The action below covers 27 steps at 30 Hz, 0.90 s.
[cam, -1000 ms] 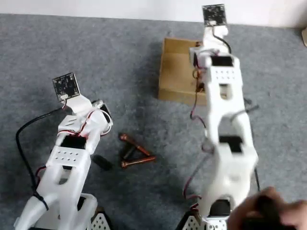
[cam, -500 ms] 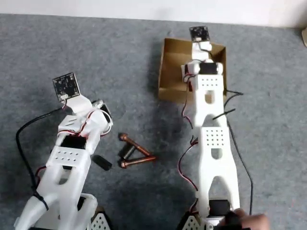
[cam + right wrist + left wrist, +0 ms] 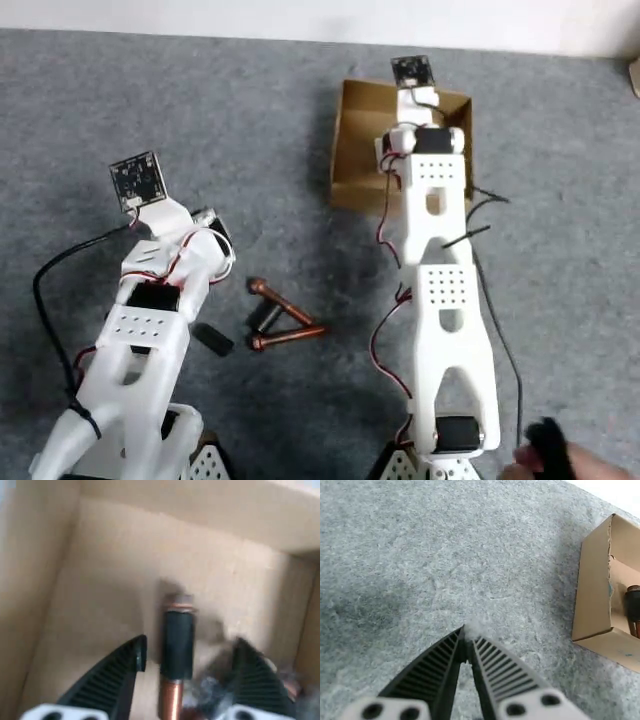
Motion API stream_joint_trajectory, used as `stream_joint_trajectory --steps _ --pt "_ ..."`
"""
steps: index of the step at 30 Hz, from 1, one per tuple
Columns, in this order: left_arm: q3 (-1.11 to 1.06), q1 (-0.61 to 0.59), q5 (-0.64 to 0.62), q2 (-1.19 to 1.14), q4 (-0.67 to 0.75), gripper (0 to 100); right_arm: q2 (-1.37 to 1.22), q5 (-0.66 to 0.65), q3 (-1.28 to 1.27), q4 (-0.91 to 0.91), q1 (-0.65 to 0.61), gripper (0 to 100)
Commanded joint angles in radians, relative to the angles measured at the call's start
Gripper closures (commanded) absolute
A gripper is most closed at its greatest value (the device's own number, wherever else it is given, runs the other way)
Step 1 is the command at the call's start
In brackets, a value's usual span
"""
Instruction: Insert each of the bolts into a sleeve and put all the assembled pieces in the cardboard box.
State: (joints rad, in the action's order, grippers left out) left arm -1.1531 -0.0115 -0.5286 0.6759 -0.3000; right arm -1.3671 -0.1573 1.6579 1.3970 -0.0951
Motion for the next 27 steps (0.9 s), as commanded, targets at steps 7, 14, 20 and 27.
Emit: stream_joint_trajectory --steps 7,14,20,27 --pt "0.038 0.018 -0.002 0.002 0.021 99 0.351 -0.005 0.111 0.133 0.015 70.0" --pt "0.038 0.018 -0.002 0.002 0.023 99 0.568 -0.005 0.111 0.346 -0.025 70.0" --pt "0.038 0.019 -0.002 0.002 0.023 99 0.743 0.041 0.11 0.369 -0.035 70.0" --pt "0.036 0.019 0.031 0.002 0.02 99 1.01 0.117 0.102 0.371 0.004 70.0"
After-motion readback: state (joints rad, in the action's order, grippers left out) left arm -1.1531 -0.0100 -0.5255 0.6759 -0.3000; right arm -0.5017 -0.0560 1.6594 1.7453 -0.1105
